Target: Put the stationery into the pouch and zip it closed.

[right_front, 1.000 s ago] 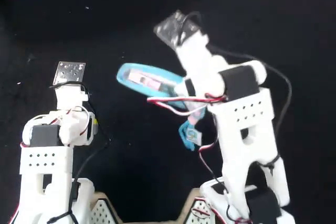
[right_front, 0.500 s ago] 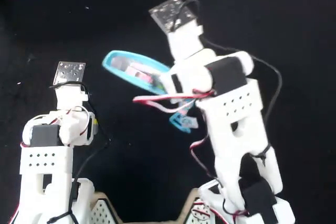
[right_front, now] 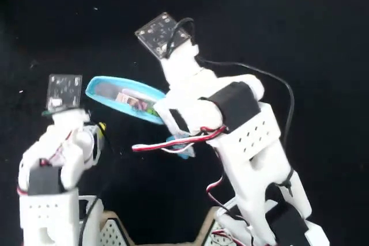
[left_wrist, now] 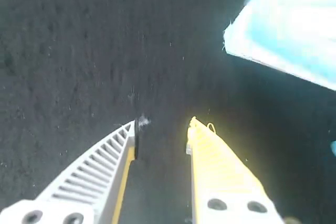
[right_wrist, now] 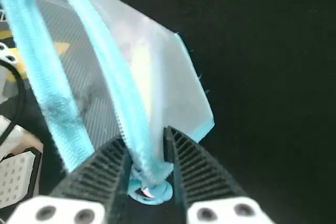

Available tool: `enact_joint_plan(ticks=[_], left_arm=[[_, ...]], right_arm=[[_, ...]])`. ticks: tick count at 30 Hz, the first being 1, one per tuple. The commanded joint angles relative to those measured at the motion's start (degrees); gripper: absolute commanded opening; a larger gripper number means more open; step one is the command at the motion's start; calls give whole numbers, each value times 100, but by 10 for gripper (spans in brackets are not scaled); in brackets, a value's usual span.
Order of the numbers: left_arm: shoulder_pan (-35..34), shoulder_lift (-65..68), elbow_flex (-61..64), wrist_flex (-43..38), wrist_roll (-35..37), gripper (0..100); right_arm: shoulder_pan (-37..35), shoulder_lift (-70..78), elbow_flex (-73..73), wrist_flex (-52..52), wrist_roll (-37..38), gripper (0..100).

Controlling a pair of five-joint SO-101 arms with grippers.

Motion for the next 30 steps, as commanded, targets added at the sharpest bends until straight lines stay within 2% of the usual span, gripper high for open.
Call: enact_joint_plan(ticks=[1,7,16,22,26,30], left_arm=[[4,-1433,330,-97,18,168],[4,-1864,470,-79,-123,170],[13,-1635,435,-97,-97,170],[13,-1609,435,-97,-97,170],[13,-1600,435,-97,-97,170],[22,-1600,435,-97,-97,170]], right_arm=[[-343,127,127,149,185,140],[-1002,-479,127,132,299,144],[-993,-1314,119,-176,281,143],[-993,-1349,356,185,308,144],[-1037,-1648,796,158,765,144],[-1037,-1930,1051,176,765,149]])
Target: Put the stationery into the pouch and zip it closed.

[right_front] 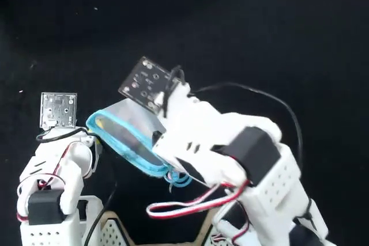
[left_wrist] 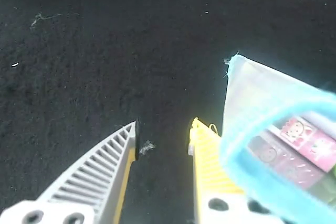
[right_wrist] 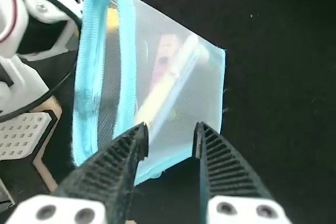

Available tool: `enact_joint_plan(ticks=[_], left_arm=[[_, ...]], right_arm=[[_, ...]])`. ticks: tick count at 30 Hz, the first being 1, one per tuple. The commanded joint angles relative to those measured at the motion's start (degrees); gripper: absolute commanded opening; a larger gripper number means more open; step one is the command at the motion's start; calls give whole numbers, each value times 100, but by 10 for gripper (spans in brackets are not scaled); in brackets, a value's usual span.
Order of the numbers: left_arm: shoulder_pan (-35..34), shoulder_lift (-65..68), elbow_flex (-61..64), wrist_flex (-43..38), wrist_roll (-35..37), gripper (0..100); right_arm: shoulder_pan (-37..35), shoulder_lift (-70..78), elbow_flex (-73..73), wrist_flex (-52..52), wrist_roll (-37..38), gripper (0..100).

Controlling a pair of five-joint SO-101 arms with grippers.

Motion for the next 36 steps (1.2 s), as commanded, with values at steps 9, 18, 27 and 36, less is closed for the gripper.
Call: enact_joint_plan(ticks=[9,18,27,36], left_arm=[[400,70,-40,-97,-62,170],[400,70,-31,-97,-62,170],[400,70,-31,-97,-62,170],[391,18,-31,-97,-70,167]], right_arm=[[-1169,-303,-127,123,-255,224],[-598,532,207,-369,-18,212],[0,1059,154,-1002,255,6],[1020,1059,119,-2338,-1635,10]])
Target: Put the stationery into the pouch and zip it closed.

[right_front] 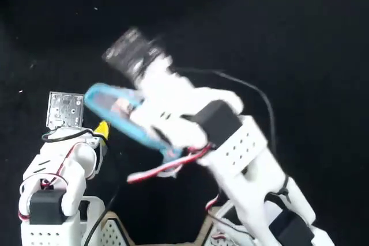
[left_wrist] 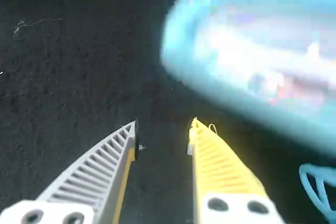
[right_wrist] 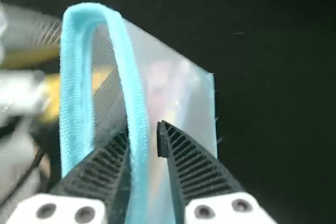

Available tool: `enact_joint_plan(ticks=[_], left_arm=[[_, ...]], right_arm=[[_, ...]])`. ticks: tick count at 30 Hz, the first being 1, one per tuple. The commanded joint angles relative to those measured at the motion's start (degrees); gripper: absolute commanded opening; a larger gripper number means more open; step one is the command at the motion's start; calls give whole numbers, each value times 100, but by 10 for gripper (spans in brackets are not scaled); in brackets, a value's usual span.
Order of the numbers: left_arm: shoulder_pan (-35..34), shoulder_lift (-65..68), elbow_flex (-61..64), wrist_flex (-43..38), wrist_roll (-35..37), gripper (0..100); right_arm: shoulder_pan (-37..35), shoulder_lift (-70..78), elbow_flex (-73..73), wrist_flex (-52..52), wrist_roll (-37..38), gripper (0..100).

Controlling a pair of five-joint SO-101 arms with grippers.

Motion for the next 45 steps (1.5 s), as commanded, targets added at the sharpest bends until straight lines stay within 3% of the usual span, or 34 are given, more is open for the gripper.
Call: enact_joint_plan(ticks=[1,5,10,16,22,29,39,45], left_arm=[[48,18,-31,-97,-26,167],[48,18,-22,-97,-26,167],[110,18,-22,-264,9,170],[954,18,84,-255,9,171],[1701,9,171,-255,9,171],[1701,9,171,-264,9,171],[1701,9,532,-791,281,171],[1692,9,637,-862,334,171]], right_arm=[[686,4,-119,-563,-853,11],[967,4,-92,-695,-1538,11],[826,48,-66,-1020,-2462,11],[167,13,312,-1495,-1609,11],[132,4,374,-1451,-1187,28],[88,4,-163,-422,-914,263],[-70,-901,-1666,949,-914,262],[-70,-1815,-576,1864,-897,262]])
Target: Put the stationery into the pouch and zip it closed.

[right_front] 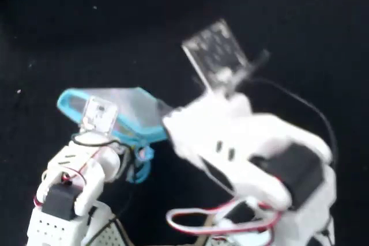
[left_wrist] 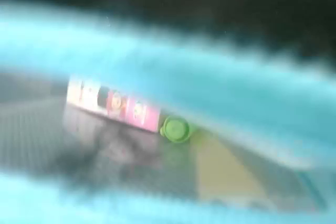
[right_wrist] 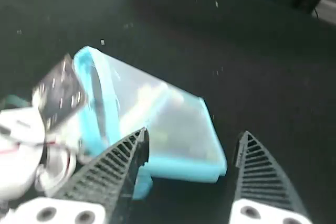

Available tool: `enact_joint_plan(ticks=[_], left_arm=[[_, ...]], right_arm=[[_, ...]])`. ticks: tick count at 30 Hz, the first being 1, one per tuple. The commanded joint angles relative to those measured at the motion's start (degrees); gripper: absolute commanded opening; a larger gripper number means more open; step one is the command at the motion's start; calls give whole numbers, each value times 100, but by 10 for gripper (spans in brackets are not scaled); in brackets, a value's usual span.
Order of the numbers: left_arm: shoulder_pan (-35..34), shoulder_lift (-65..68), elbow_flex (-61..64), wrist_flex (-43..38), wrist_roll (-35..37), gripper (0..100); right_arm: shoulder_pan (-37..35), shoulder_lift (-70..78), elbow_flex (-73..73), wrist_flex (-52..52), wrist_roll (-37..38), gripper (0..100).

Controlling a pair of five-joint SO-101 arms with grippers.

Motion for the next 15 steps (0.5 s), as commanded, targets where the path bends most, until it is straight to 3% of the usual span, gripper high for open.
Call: enact_joint_plan(ticks=[1,4,8,11,15], left_arm=[[40,-62,-84,-114,88,171],[40,-62,-127,-141,88,171],[-382,-62,-40,-422,88,171],[-866,-62,22,-659,88,171],[-963,-62,4,-651,97,171]], right_arm=[[-79,-505,901,229,62,262],[-202,-1095,2000,149,501,262],[-949,-2211,3327,-132,1354,262],[-1231,-3248,4321,-985,1257,261],[-1240,-4418,6167,-2549,1257,261]])
